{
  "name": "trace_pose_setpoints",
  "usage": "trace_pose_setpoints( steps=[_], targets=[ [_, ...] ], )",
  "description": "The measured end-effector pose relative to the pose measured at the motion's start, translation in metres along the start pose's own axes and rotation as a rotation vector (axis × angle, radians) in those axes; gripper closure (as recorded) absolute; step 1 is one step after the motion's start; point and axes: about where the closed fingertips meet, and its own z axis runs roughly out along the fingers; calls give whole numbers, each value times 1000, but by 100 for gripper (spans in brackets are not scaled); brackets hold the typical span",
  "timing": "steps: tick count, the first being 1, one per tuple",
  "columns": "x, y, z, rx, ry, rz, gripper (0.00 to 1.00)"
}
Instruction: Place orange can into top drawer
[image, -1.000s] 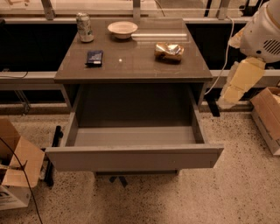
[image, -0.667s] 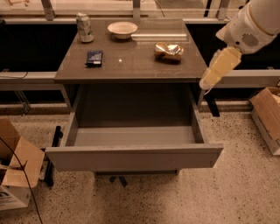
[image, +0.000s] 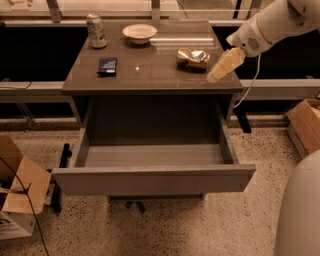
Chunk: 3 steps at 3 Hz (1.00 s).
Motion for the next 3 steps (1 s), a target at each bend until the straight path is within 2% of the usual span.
trace_pose_setpoints(
  steps=[1,2,3],
  targets=[
    [4,-5,8,-1,4,2,0],
    [4,-8,21,23,-53,84,0],
    [-16,-35,52,73,-154,113,0]
  ],
)
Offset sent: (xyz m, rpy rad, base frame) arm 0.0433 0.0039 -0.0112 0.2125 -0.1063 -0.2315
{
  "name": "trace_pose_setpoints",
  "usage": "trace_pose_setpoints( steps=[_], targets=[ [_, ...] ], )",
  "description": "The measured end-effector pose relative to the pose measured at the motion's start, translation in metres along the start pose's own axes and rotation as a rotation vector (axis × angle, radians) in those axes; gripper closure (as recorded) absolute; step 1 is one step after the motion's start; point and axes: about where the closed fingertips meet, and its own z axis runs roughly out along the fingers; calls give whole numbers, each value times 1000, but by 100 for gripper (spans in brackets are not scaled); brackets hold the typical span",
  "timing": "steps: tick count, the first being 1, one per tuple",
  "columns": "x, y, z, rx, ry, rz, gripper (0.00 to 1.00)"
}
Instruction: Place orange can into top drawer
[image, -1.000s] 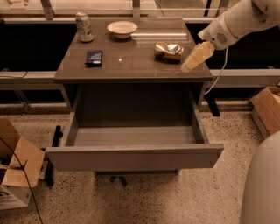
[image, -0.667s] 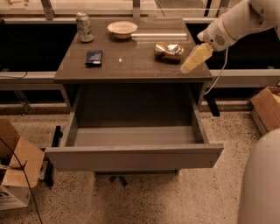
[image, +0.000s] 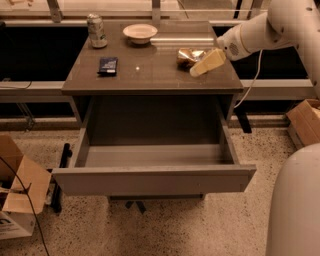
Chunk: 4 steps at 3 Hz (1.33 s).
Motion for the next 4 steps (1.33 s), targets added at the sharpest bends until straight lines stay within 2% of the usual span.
trace_pose_setpoints(
  steps=[1,2,3,4],
  targets=[
    [-22,-29,29,48,-101,19,0],
    [-29,-50,54,74,-159,50,0],
    [-24,-63,76,78,-173,82,0],
    [-6,-72,95,76,-151,136,22]
  ],
)
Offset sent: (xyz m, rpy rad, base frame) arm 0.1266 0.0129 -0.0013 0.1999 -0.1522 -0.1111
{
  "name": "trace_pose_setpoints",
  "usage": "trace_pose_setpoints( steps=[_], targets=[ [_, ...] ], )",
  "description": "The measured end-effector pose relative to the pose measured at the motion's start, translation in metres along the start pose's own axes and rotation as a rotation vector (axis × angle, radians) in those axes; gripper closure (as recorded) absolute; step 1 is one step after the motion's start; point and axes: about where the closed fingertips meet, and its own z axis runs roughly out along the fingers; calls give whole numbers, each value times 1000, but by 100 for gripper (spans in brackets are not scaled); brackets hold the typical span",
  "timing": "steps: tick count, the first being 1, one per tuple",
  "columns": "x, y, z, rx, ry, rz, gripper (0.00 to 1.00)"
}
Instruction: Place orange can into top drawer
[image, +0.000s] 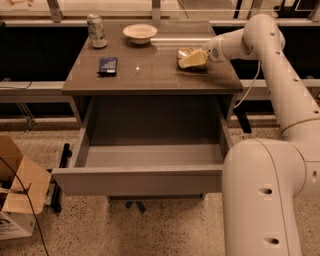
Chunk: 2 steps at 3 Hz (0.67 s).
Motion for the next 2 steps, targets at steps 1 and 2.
trace_pose_setpoints(
  steps=[1,2],
  targets=[
    [8,-4,6,6,18,21,45],
    [6,-3,5,7,30,12,69]
  ],
)
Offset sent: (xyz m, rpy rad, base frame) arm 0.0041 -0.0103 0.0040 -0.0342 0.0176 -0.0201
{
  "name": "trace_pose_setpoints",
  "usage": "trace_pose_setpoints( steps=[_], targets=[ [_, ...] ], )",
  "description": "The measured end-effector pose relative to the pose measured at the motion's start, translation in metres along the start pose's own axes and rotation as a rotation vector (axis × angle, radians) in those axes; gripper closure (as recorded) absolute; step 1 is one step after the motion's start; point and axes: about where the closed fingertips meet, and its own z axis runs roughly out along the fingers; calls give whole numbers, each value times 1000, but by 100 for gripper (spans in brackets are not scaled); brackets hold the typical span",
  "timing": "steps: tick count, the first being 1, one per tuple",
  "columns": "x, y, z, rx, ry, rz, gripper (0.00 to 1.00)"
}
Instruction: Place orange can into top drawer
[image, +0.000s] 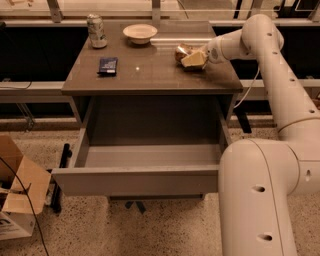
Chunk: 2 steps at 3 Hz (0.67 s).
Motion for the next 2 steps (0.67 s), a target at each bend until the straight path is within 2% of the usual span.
trace_pose_setpoints(
  steps=[1,2],
  targets=[
    [-9,10,-18,-15,21,-30,92],
    [-22,21,-53,-5,65,-91,100]
  ],
)
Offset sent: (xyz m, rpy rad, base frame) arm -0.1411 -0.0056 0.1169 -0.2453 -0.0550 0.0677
